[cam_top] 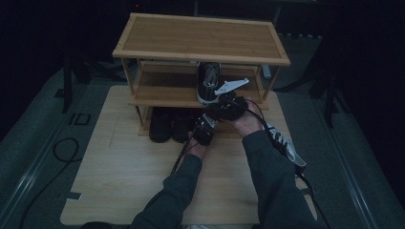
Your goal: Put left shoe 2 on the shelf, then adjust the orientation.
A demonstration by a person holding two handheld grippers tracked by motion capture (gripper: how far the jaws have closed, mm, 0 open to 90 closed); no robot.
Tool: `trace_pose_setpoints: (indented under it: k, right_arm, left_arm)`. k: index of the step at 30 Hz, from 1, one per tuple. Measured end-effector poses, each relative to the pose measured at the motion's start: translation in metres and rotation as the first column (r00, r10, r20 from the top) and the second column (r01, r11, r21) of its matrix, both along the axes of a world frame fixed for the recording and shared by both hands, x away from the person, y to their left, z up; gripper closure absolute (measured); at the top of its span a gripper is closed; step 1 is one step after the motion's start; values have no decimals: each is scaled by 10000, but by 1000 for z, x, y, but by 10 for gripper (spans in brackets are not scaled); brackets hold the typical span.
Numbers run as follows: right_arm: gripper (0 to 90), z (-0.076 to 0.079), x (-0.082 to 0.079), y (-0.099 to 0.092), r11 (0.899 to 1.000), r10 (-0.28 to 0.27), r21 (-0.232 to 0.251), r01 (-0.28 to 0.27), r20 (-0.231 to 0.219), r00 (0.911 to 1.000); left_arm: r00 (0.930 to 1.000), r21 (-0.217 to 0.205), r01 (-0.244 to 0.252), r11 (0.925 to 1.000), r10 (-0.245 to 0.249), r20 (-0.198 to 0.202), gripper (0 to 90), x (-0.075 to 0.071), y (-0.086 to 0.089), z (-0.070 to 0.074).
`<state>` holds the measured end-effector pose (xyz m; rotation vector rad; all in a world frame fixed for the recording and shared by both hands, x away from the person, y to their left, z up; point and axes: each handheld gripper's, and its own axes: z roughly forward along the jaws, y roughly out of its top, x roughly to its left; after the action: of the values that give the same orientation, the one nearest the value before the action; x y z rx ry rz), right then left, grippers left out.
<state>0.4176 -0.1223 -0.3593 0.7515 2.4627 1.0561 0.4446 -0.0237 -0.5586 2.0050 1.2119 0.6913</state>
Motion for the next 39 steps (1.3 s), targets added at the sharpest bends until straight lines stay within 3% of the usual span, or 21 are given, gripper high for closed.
trace_pose_setpoints:
  k: [6,13,39]
  right_arm:
    - [730,3,-7,-4,9996,-84,-268,86,97,9999]
    - [683,7,-13,-13,9963,-538,-677,528,-125,9985]
    - [643,-16,-25,-59,9873,-1546,-459,1522,-560,9864]
  left_arm:
    - [10000,-18,3,10000,-3,-11,900,0,0,0]
    - [10000,-28,-11,10000,11,-25,900,0,0,0]
    - [10000,-6,-27,10000,27,-24,900,0,0,0]
